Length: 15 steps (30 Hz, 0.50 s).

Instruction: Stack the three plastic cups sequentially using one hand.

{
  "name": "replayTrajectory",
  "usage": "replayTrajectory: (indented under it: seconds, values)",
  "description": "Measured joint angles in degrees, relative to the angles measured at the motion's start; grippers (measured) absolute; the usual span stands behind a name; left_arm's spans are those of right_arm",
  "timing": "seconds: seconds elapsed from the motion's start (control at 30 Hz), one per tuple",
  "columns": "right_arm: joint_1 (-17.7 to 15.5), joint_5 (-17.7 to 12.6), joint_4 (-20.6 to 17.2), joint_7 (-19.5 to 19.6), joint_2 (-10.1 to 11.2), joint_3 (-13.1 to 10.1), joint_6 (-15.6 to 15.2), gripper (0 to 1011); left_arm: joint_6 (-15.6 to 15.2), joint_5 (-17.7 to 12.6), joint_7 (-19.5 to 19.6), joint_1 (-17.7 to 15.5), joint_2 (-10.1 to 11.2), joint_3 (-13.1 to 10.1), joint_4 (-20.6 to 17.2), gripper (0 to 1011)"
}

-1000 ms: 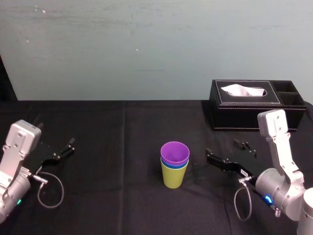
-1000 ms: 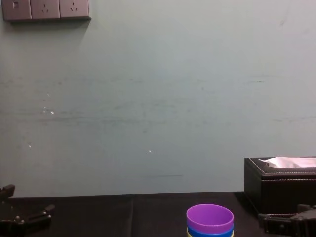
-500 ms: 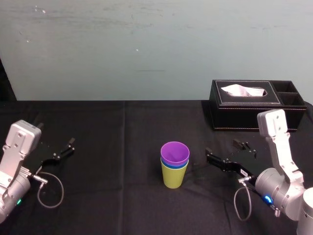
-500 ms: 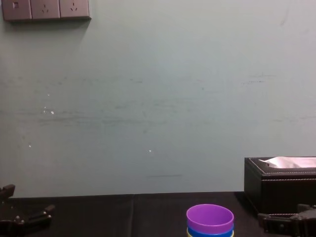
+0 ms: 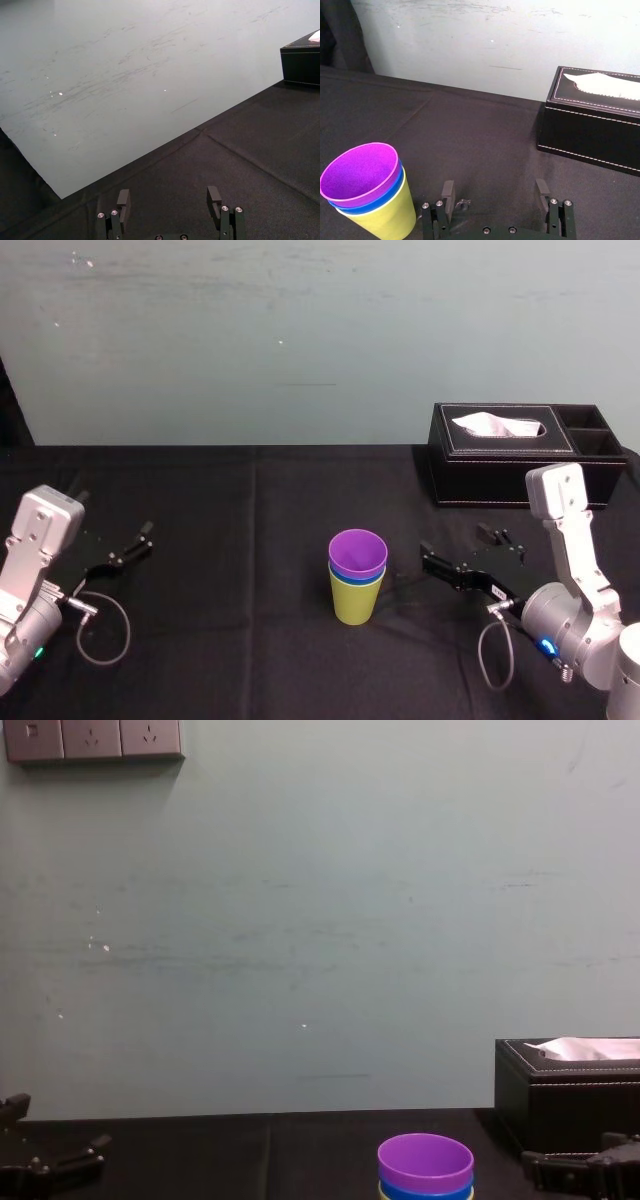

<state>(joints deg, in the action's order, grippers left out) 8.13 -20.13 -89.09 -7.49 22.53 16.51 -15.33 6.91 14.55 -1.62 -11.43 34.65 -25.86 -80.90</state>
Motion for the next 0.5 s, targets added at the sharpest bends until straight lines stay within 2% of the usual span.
replayTrajectory:
  seconds: [0.5]
  values:
    - [0.0,0.0,0.0,0.0,0.0,0.0,0.0,1003,0.0,0.0,0.0,0.0,0.0,0.0,0.0,1001]
